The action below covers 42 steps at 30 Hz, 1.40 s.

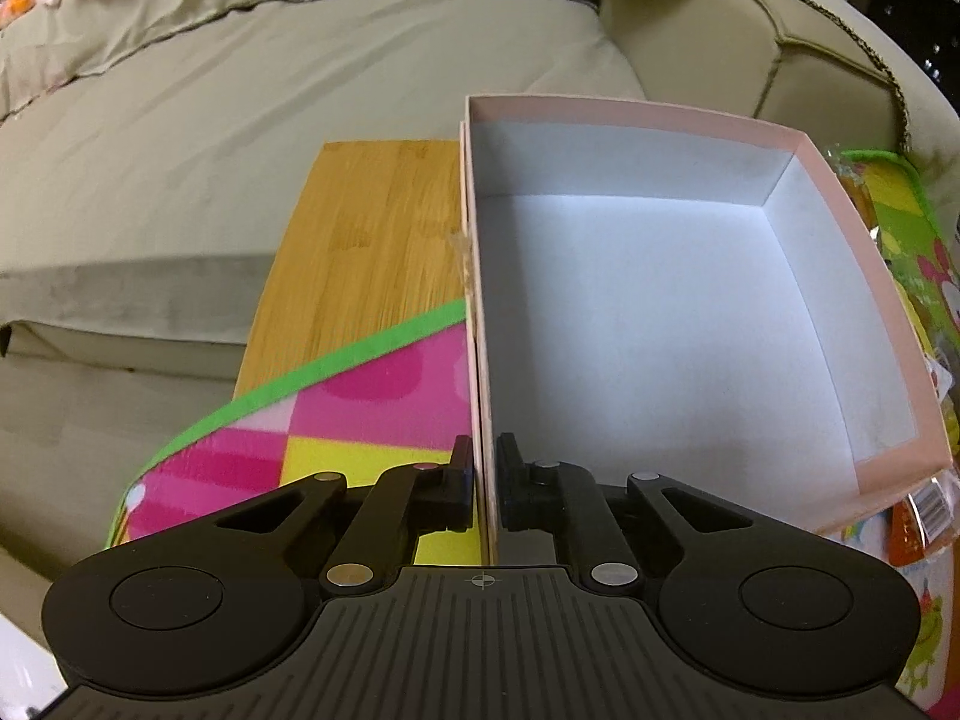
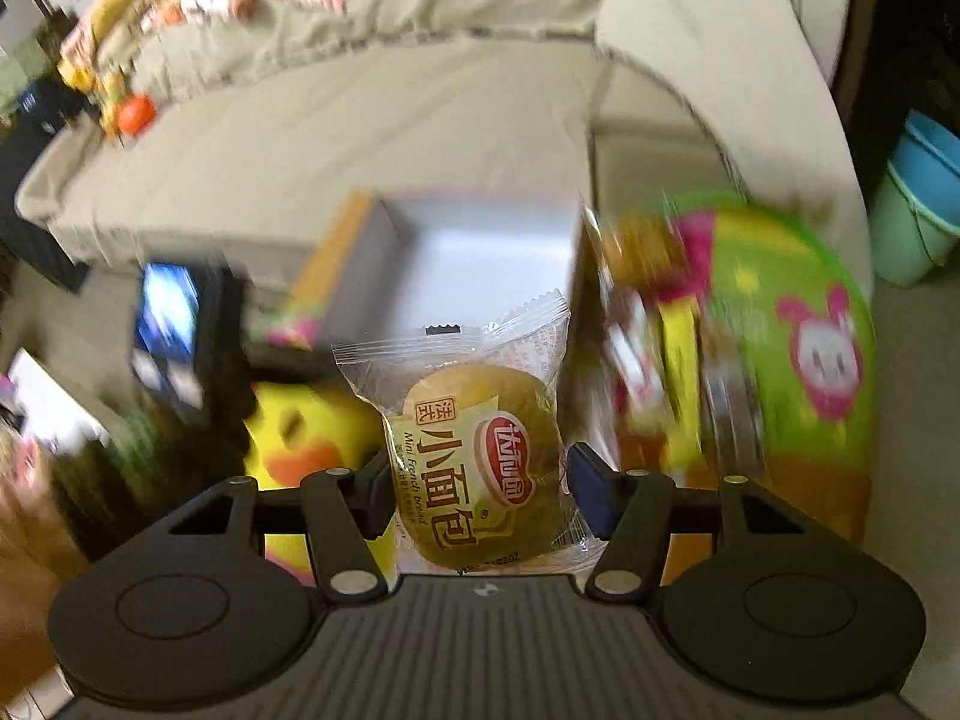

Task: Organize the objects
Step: 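Grasp the yellow-wrapped bread bun with the right gripper and drop it into the box, then grasp the clear-wrapped snack bar with the right gripper and drop it into the box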

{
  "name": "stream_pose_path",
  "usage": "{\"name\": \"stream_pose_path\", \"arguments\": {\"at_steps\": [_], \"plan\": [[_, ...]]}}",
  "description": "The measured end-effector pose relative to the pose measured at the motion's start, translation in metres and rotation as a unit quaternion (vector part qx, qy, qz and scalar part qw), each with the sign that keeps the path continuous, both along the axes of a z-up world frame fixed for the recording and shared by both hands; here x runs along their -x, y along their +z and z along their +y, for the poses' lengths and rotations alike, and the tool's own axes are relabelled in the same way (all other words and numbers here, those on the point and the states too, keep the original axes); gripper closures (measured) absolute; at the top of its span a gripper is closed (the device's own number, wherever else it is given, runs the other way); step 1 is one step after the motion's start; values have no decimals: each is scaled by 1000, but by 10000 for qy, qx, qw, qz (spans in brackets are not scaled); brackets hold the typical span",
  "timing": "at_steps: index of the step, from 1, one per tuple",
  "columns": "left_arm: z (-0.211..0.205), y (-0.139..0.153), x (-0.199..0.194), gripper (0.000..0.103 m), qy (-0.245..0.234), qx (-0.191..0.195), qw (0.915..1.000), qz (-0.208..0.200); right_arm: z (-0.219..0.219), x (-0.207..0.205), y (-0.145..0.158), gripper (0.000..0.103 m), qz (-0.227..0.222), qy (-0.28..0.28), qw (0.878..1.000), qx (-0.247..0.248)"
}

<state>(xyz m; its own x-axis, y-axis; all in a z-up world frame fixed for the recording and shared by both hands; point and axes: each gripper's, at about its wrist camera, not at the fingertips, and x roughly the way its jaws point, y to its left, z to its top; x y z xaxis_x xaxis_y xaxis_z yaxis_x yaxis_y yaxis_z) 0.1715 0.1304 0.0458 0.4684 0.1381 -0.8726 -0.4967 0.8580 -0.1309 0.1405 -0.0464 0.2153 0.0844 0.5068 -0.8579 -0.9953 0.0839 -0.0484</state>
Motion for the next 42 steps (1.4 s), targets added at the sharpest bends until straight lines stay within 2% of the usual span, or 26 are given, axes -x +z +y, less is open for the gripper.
{"name": "stream_pose_path", "arguments": {"at_steps": [5, 8, 11, 12, 13, 17, 24, 29, 35, 42], "plan": [[8, -3, 4, 93, 70, 261, 9996, -129, 60, 20, 26, 45, -91, 94, 9995, -278], [8, -3, 4, 93, 59, 343, 9993, -131, 97, 33, 28, 45, -216, 21, 9991, -355], [7, -2, 6, 91, 56, 398, 9991, -140, 129, 46, 16, 42, -184, -93, 9992, -340], [7, -3, 7, 91, 82, 429, 9989, -152, 140, 49, 9, 33, -90, -108, 9993, -347], [7, -3, 8, 91, 85, 446, 9988, -158, 150, 51, 2, 30, -60, -175, 9993, -331], [10, -2, 10, 91, 130, 500, 9985, -196, 168, 57, -18, 29, -203, -279, 9992, -225], [9, -2, 11, 91, 22, 436, 9988, -209, 155, 38, -27, 29, -321, -513, 9981, -104], [7, -2, 10, 91, 83, 376, 9991, -200, 127, 12, -33, 29, -373, -735, 9965, -103], [-2, -3, 10, 92, -13, 104, 9997, -224, 88, -25, -45, 29, -384, -907, 9951, 1], [-5, -4, 14, 91, -114, -130, 9989, -427, 39, -69, -66, 28, -787, -988, 9917, 229]]}}
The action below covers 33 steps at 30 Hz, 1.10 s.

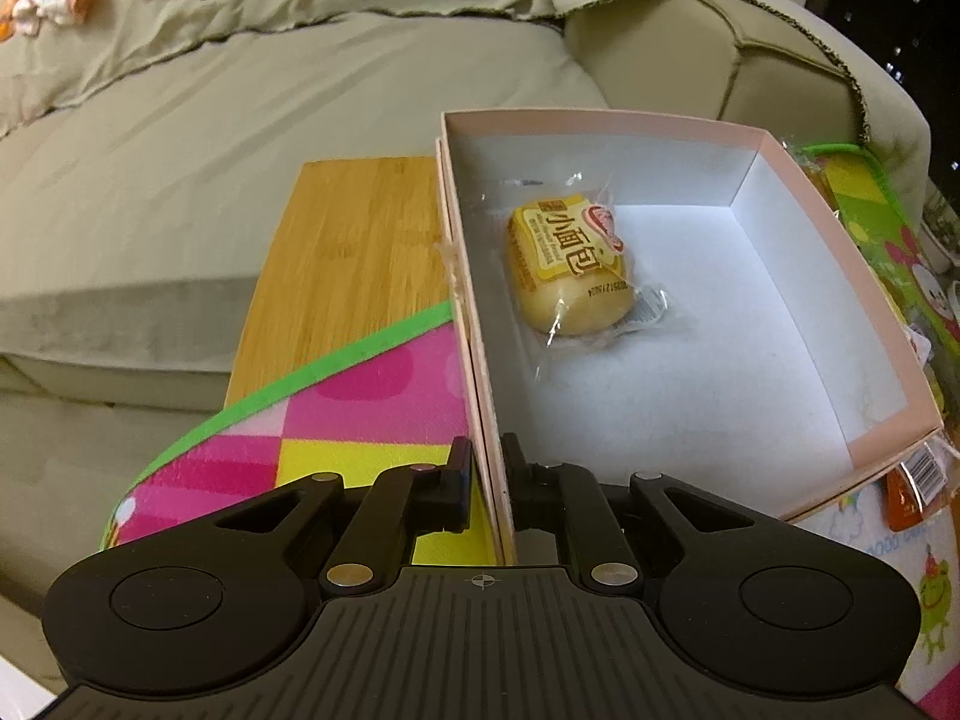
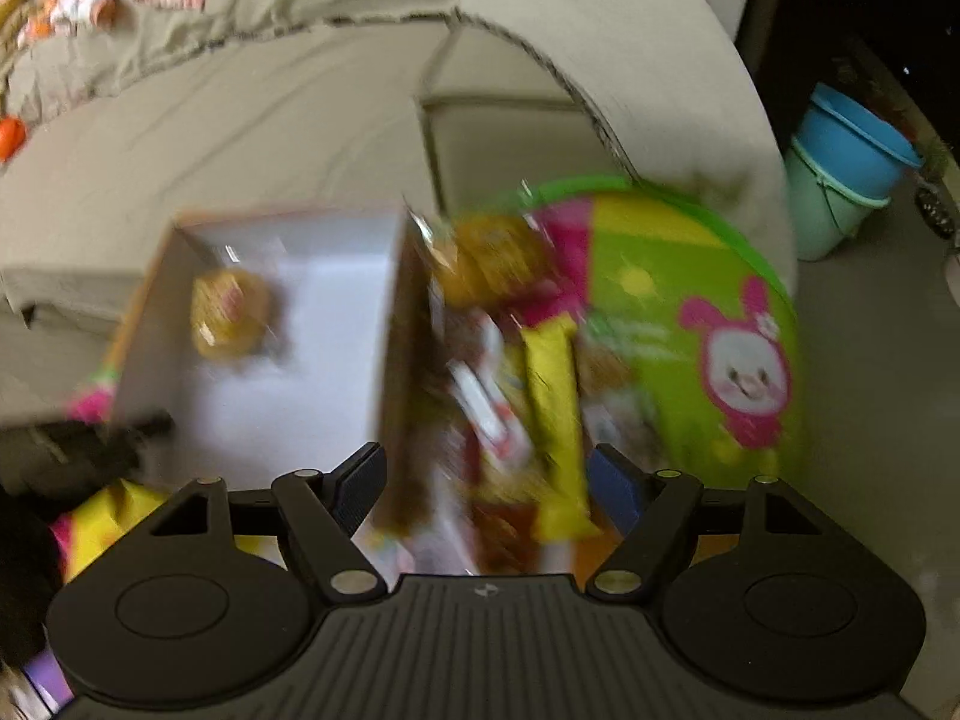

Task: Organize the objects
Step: 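Grasp the clear-wrapped snack bar with the right gripper and drop it into the box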

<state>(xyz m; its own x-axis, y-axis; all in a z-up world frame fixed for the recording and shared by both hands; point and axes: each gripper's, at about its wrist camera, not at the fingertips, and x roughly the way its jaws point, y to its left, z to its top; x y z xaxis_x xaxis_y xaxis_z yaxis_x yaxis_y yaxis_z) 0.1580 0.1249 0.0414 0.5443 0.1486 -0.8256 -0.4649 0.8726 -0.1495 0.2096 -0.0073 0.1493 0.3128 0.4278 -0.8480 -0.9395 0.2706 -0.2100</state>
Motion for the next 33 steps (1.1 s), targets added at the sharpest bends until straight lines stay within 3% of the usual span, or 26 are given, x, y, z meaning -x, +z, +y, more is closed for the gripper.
{"name": "stream_pose_path", "arguments": {"at_steps": [6, 11, 13, 14, 15, 18, 24, 28, 33], "plan": [[-6, 2, 1, 92, 13, -222, 9997, -32, -25, 5, -35, 28, -191, 745, 9958, 488], [-10, 5, -1, 92, 52, -344, 9994, -5, -24, 32, -58, 29, -470, 1632, 9843, 486], [-10, 5, -1, 92, 117, -326, 9994, -15, -18, 38, -70, 40, -603, 1793, 9806, 519], [-10, 5, -1, 92, 135, -325, 9994, -7, -15, 39, -78, 51, -677, 1835, 9790, 580], [-11, 5, -1, 92, 163, -324, 9993, 0, -12, 39, -83, 61, -731, 1817, 9785, 641], [-12, 6, -2, 93, 184, -351, 9992, 42, -18, 31, -82, 66, -562, 1550, 9846, 574], [-12, 5, -3, 92, 114, -433, 9990, 44, -54, 1, -81, 68, 90, 620, 9953, 734], [-11, 4, -1, 92, 45, -436, 9990, 11, -79, 6, -85, 67, 582, 773, 9910, 923], [-9, 3, -2, 92, -40, -439, 9990, 2, -83, 27, -90, 58, -105, 1030, 9921, 709]]}}
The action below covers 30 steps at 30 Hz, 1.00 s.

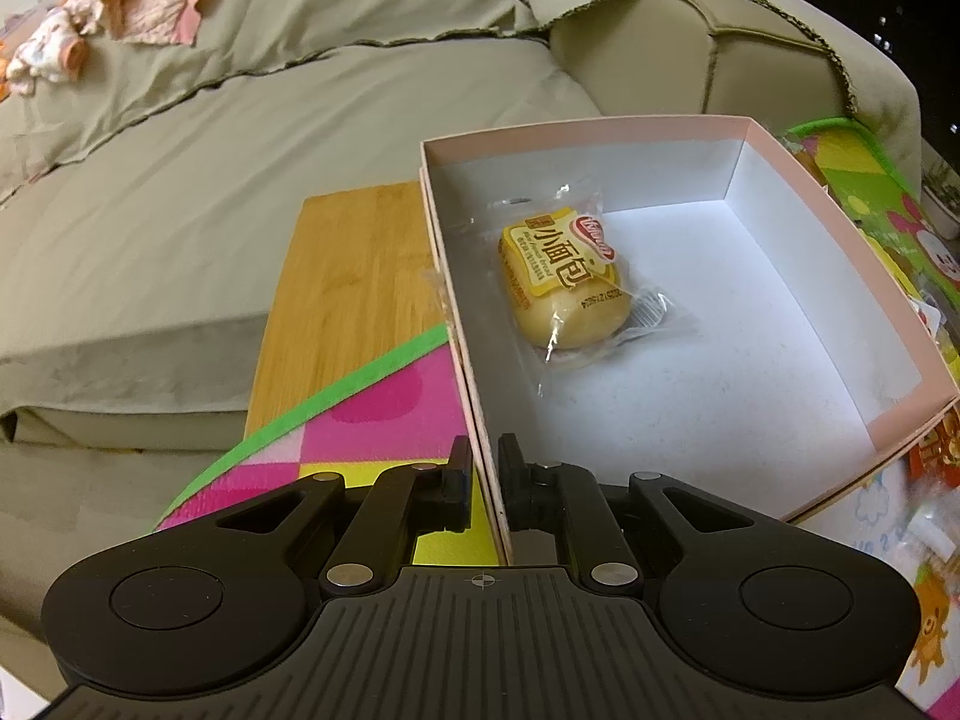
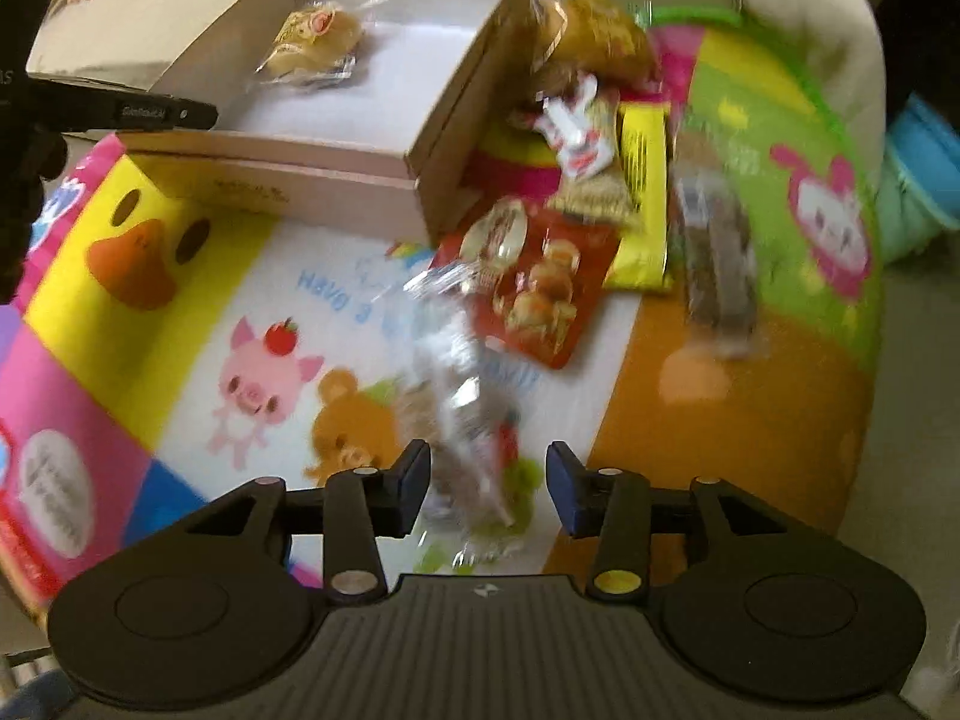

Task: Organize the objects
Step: 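Grasp the clear-wrapped snack bar with the right gripper and drop it into the box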

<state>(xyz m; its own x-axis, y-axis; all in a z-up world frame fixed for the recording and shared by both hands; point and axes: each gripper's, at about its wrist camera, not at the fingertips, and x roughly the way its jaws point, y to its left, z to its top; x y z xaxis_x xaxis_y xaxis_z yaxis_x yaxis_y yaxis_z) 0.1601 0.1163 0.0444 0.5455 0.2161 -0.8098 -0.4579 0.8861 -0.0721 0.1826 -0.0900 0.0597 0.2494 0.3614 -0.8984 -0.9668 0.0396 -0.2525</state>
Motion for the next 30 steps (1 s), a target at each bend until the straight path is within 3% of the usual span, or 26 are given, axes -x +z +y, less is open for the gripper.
{"name": "stream_pose_path", "arguments": {"at_steps": [4, 10, 12, 14, 20, 22, 24, 30], "plan": [[3, 0, 0, 92, -24, 29, 10000, -11, 14, 6, -6, 47, -88, 299, 9995, -33], [8, 0, 0, 92, 95, 321, 9994, 39, 21, 32, -14, 46, -60, 662, 9977, 108], [10, -1, 2, 91, 107, 408, 9991, 30, 23, 40, -22, 44, -305, 745, 9966, 153], [10, -1, 3, 91, 114, 452, 9989, 40, 27, 41, -25, 42, -391, 640, 9970, 170], [13, 0, 4, 90, 93, 649, 9978, 80, 43, 20, -22, 39, -101, -179, 9997, 95], [14, 0, 4, 89, 53, 679, 9976, 77, 46, 16, -20, 44, 76, -409, 9990, 176], [16, -1, 6, 89, 23, 730, 9973, 36, 46, 20, -18, 61, 181, -595, 9978, 251], [19, -2, 8, 87, -33, 828, 9966, -29, 29, 50, 0, 64, 346, -924, 9945, 355]]}}
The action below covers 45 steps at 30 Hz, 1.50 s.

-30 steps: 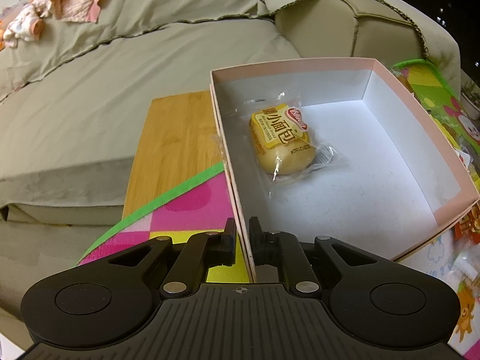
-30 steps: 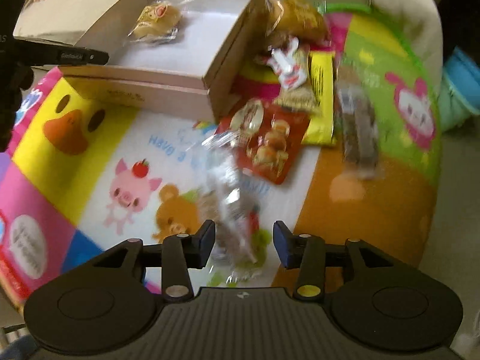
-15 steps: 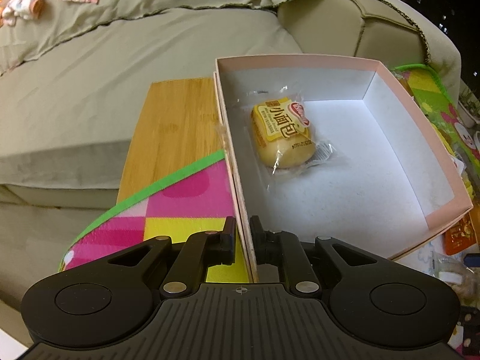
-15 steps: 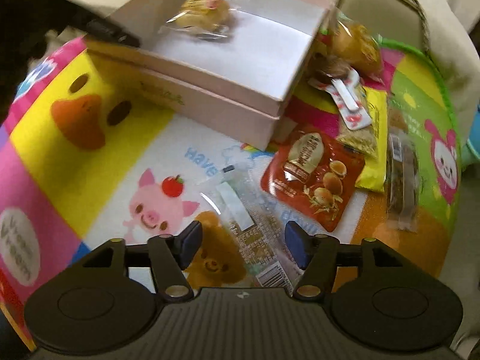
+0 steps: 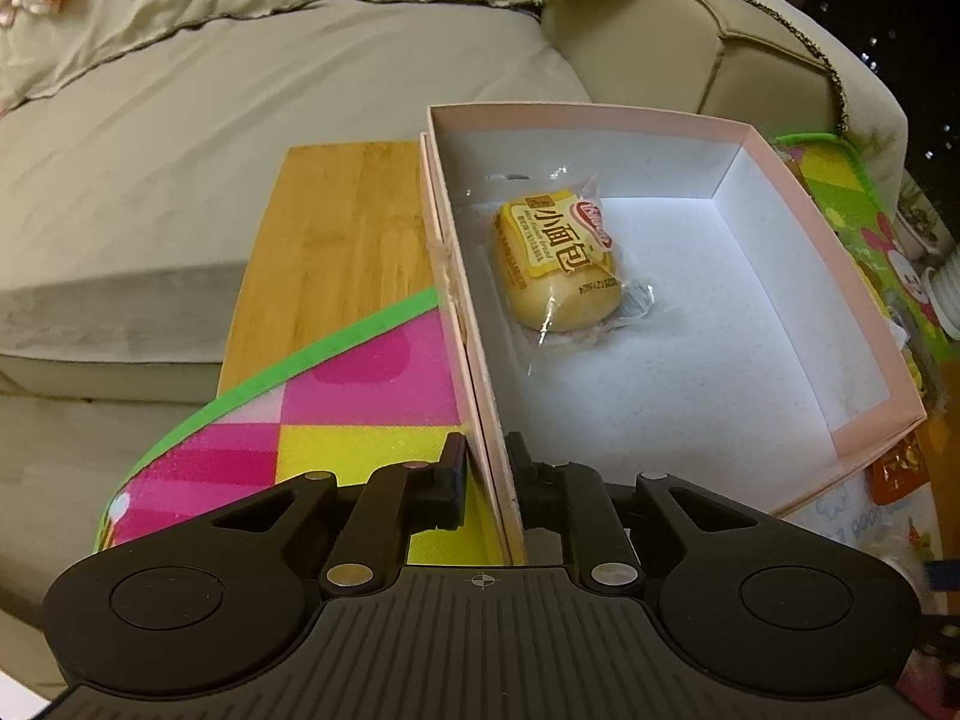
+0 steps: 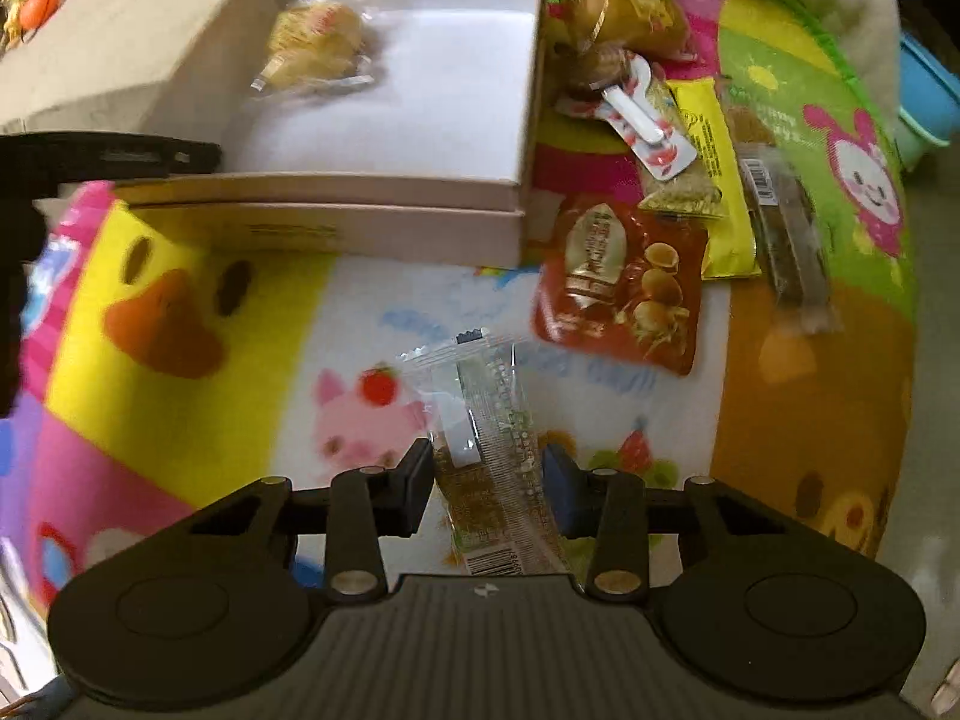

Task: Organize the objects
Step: 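Grasp the clear-wrapped snack bar with the right gripper and drop it into the box, then move the right gripper back over the snack pile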

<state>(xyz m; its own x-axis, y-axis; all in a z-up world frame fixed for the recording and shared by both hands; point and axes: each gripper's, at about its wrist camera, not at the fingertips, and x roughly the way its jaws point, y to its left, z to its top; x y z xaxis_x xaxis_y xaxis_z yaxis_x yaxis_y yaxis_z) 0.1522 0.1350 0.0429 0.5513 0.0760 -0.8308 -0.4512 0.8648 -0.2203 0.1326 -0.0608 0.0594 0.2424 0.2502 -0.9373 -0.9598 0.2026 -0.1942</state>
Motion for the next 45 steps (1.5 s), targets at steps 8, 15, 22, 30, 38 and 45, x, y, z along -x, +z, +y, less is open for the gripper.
{"name": "stream_pose_path", "arguments": {"at_steps": [8, 15, 22, 30, 38, 45], "plan": [[2, 1, -3, 87, -68, 43, 10000, 56, 5, 33, 92, 64, 198, -453, 9953, -830], [7, 3, -4, 89, -68, 79, 9999, 84, 57, 41, 156, 64, 405, -696, 9843, -1571], [10, 2, -4, 91, -97, -16, 9999, 77, 117, 39, 149, 57, 665, -666, 9772, -1903], [6, 0, -6, 92, 21, -76, 9998, 164, 96, -4, 125, 57, 224, -653, 9830, -1701], [0, 0, -8, 92, 99, -254, 9994, 231, 63, -72, 95, 39, -436, -5, 9908, -1280], [-5, 1, -11, 92, 335, -352, 9983, 329, 107, -147, 77, 29, 818, -1040, 9786, -1573]]}}
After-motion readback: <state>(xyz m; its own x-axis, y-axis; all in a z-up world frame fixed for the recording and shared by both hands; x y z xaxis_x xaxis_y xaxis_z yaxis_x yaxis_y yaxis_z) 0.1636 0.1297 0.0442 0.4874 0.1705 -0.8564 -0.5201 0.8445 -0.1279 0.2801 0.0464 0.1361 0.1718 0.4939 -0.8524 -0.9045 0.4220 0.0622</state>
